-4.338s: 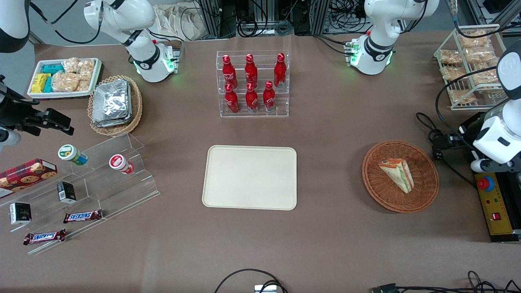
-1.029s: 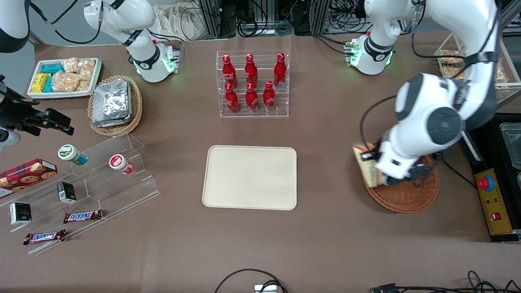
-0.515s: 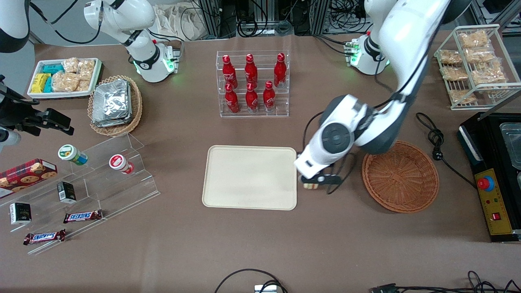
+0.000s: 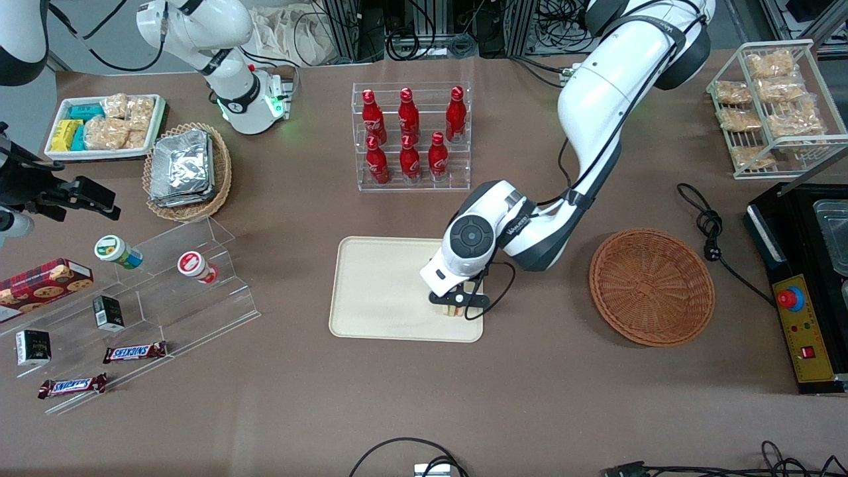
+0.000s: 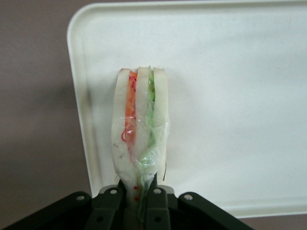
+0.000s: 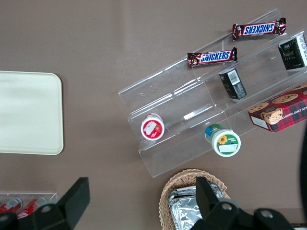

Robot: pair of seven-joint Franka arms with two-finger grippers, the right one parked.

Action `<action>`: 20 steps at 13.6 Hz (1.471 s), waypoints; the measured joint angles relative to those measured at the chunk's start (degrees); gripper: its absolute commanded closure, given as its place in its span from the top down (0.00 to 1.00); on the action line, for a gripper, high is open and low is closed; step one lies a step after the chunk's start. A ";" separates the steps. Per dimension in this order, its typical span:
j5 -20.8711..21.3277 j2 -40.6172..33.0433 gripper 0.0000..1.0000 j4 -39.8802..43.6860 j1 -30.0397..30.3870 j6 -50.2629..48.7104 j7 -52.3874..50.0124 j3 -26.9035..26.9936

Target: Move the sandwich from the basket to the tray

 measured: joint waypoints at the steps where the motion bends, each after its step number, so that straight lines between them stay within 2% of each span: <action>1: 0.25 -0.01 1.00 0.23 0.14 -0.02 0.00 0.00; 7: 0.40 -2.15 1.00 1.84 0.33 -2.38 -2.66 -0.01; 10: 0.40 -9.27 1.00 0.04 1.83 -10.09 -4.02 -0.03; 16: -0.96 -33.05 1.00 -26.19 14.99 -9.39 5.64 -1.82; 18: -5.21 -38.58 1.00 -28.92 20.71 -11.17 12.00 -1.68; 20: -8.43 -41.56 1.00 -27.28 28.64 -15.23 17.55 -1.45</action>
